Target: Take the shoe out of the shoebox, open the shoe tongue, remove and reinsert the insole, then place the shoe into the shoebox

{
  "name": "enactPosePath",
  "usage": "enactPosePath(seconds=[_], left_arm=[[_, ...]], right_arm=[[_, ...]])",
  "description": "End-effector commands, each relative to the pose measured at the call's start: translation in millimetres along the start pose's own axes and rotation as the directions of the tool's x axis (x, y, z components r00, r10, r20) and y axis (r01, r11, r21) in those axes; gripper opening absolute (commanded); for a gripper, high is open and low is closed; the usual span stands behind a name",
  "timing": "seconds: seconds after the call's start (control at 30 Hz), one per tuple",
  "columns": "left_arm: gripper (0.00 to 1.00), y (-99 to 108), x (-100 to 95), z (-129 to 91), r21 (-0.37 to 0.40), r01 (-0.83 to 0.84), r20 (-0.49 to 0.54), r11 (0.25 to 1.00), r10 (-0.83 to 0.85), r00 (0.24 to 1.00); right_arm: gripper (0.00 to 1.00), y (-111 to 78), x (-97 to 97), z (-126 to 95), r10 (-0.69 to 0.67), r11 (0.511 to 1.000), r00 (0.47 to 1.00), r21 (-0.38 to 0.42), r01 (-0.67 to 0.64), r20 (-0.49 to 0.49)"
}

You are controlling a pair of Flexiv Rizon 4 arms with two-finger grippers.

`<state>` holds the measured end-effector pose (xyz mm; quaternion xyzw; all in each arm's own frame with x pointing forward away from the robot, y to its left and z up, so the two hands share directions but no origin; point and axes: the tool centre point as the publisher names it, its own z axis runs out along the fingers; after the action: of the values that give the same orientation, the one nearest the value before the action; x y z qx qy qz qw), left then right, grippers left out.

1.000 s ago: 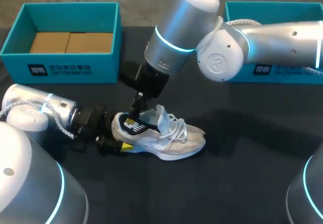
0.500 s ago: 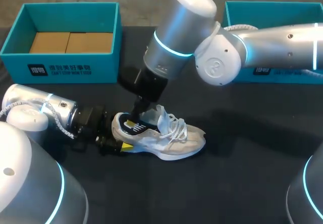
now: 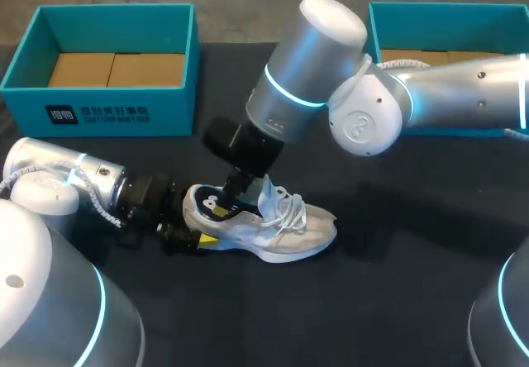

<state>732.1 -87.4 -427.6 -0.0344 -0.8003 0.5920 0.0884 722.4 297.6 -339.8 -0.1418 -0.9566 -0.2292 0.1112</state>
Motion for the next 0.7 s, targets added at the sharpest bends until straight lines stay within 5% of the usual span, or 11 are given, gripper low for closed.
enactPosePath(seconds=[0.03, 0.47, 0.53, 0.6, 0.7], left_arm=[[0.0, -0.4, 0.3, 0.4, -0.003, 0.0, 0.002, 1.0, 0.0, 1.0], [0.0, -0.4, 0.3, 0.4, -0.003, 0.0, 0.002, 1.0, 0.0, 1.0], [0.0, -0.4, 0.3, 0.4, -0.003, 0.0, 0.002, 1.0, 0.0, 1.0], [0.0, -0.4, 0.3, 0.4, -0.003, 0.0, 0.002, 1.0, 0.0, 1.0], [0.0, -0.4, 0.3, 0.4, -0.003, 0.0, 0.002, 1.0, 0.0, 1.0]], right_arm=[[0.49, -4.0, -2.7, 3.9, 0.004, 1.0, 1.0, -0.007, -0.004, -0.007], [0.4, -8.3, -9.6, 9.9, 0.02, 1.0, 0.999, 0.008, -0.02, -0.028], [0.31, -8.3, -9.7, 9.9, 0.019, 1.0, 0.999, 0.007, -0.019, -0.029], [0.0, -8.0, -9.9, 9.8, 0.018, 1.0, 0.999, 0.008, -0.017, -0.03], [0.0, -7.3, -9.8, 9.1, 0.014, 1.0, 0.999, 0.008, -0.014, -0.03]])
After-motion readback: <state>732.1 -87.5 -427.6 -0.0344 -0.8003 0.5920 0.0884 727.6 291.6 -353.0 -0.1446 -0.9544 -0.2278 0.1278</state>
